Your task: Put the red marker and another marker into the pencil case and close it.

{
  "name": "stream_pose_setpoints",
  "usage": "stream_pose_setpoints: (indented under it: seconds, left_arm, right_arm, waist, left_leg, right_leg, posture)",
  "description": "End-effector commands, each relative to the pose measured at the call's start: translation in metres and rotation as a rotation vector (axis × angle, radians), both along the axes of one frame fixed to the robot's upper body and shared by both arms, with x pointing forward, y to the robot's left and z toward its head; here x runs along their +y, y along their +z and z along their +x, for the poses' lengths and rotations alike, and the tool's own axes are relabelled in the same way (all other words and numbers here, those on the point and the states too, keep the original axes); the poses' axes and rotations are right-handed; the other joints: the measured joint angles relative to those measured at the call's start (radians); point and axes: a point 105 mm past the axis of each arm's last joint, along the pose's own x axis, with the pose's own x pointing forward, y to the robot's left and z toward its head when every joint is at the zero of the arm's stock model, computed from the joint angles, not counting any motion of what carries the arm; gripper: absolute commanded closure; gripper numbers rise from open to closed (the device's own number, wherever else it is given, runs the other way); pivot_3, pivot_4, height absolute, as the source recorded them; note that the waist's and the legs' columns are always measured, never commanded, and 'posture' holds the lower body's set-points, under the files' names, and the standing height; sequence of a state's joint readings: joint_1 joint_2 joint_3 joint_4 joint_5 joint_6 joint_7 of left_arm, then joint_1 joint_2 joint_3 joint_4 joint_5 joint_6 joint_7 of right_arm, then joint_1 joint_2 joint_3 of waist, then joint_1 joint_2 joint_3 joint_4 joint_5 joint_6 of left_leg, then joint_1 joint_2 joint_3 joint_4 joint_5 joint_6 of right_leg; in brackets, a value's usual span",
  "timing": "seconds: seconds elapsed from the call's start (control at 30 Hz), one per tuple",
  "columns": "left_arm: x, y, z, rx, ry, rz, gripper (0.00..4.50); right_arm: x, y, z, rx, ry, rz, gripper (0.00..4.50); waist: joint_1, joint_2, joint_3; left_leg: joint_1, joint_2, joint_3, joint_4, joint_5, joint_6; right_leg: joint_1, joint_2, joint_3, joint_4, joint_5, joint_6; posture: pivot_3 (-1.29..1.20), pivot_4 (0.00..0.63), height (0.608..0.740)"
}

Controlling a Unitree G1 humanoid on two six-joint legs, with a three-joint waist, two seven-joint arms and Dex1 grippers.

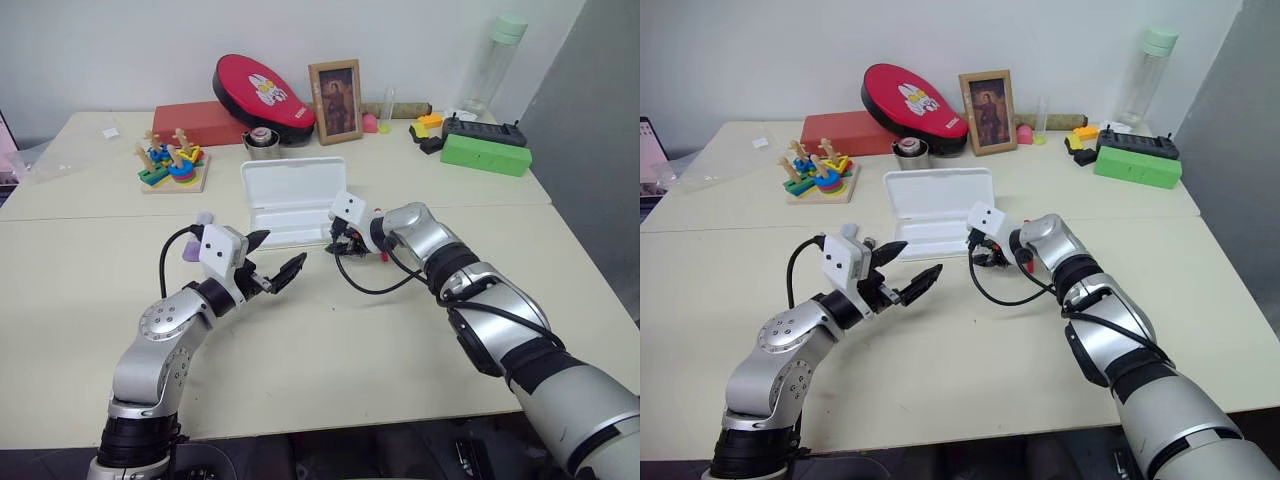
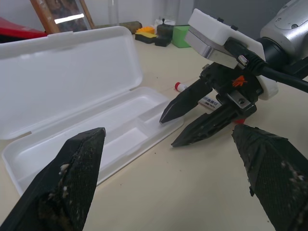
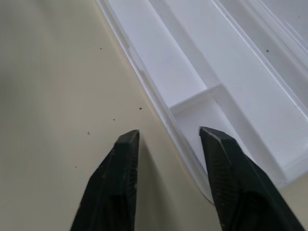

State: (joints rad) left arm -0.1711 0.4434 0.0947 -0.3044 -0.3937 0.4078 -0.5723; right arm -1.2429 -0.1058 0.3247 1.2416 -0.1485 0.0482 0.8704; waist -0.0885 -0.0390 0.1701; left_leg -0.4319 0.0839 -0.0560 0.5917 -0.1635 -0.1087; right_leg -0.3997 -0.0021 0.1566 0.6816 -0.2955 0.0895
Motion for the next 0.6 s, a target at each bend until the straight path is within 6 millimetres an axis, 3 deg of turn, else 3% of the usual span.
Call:
stream_pose_setpoints:
  seconds: [0.03, 0.17, 0.6]
  left_arm:
    - [0.0, 0.015, 0.001, -0.065, 0.009, 0.004, 0.0]
    - [0.0, 0.016, 0.002, -0.072, 0.011, 0.005, 0.0]
    - [0.002, 0.02, -0.001, -0.086, 0.031, 0.004, 0.0]
  right_arm:
    - [0.003, 0.003, 0.001, -0.021, 0.009, -0.034, 3.52]
    - [0.004, 0.002, 0.002, -0.034, 0.011, -0.058, 4.43]
    - [0.011, 0.014, 0.002, -0.098, 0.059, -0.077, 4.47]
  waist:
    - [0.0, 0.0, 0.0]
    - [0.0, 0.0, 0.0]
    - [-0.001, 0.002, 0.001]
  left_leg:
    - [0.0, 0.0, 0.0, 0.0, 0.0, 0.0]
    - [0.0, 0.0, -0.001, 0.0, 0.0, 0.0]
    - [0.0, 0.0, -0.003, 0.0, 0.0, 0.0]
  right_leg:
    - [0.0, 0.0, 0.0, 0.0, 0.0, 0.0]
    - [0.001, 0.0, -0.001, 0.0, 0.0, 0.0]
    - [0.002, 0.0, -0.003, 0.0, 0.0, 0.0]
  posture:
    - [0.0, 0.15, 0.74]
    - [0.0, 0.15, 0.74]
    - [0.0, 0.15, 0.74]
